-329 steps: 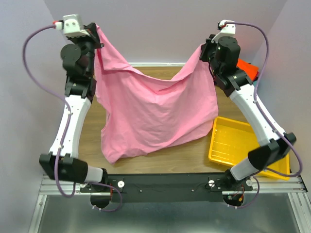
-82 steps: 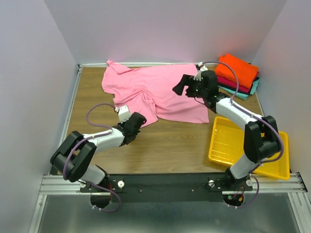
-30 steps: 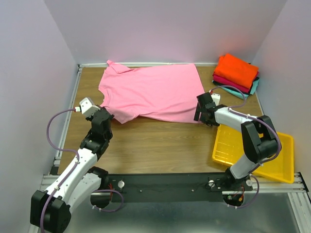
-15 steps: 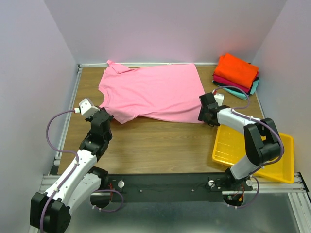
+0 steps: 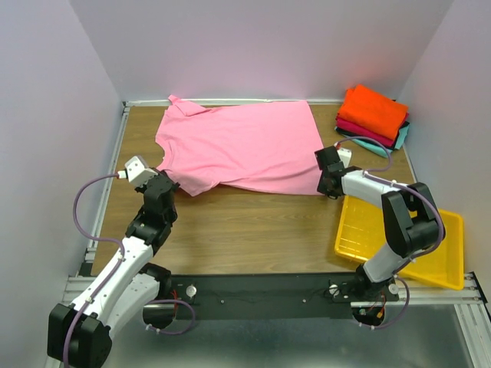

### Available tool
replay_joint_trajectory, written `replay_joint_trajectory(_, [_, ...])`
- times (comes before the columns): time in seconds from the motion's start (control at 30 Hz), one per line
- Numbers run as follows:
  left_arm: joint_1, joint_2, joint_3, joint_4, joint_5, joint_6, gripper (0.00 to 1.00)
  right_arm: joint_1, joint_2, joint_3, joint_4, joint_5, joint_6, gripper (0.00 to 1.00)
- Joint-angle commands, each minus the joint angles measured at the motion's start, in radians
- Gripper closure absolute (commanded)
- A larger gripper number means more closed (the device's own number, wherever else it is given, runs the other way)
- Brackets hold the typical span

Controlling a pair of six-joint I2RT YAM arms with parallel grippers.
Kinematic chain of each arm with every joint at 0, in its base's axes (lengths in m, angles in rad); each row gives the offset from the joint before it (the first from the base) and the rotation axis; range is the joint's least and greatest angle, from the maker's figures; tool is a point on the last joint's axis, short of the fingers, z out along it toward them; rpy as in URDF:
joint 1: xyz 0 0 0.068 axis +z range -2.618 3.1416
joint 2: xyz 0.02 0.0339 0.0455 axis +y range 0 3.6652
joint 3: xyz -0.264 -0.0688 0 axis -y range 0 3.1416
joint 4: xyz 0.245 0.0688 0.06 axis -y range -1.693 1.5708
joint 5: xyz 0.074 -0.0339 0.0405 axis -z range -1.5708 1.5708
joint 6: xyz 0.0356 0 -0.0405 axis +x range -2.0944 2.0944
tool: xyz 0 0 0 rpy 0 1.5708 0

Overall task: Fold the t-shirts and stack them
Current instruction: Fold the tshirt

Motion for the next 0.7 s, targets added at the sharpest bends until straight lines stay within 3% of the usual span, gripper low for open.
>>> replay_joint_trajectory(0.0, [0.008,-0.022,-0.015,0.005,-0.015,0.010,1.00,-0.010,0.033,-0.006,-0.003,-0.039,-0.012,0.75])
replay_joint_trajectory(0.1, [0.008,-0.039,-0.016,-0.001,-0.011,0.010,1.00,-0.012,-0.005,-0.022,-0.011,-0.078,-0.019,0.92])
replay_joint_trajectory(0.17, [0.008,-0.052,-0.018,-0.007,-0.003,0.009,1.00,-0.010,-0.043,-0.032,-0.022,-0.098,-0.021,0.96])
replay_joint_trajectory(0.43, [0.008,-0.118,-0.012,-0.079,0.006,-0.008,1.00,-0.009,-0.259,-0.081,-0.140,-0.095,-0.029,0.98])
replay_joint_trajectory(0.67, [0.008,-0.171,-0.006,-0.173,0.021,-0.037,1.00,-0.009,-0.348,-0.107,-0.177,-0.099,-0.036,0.98])
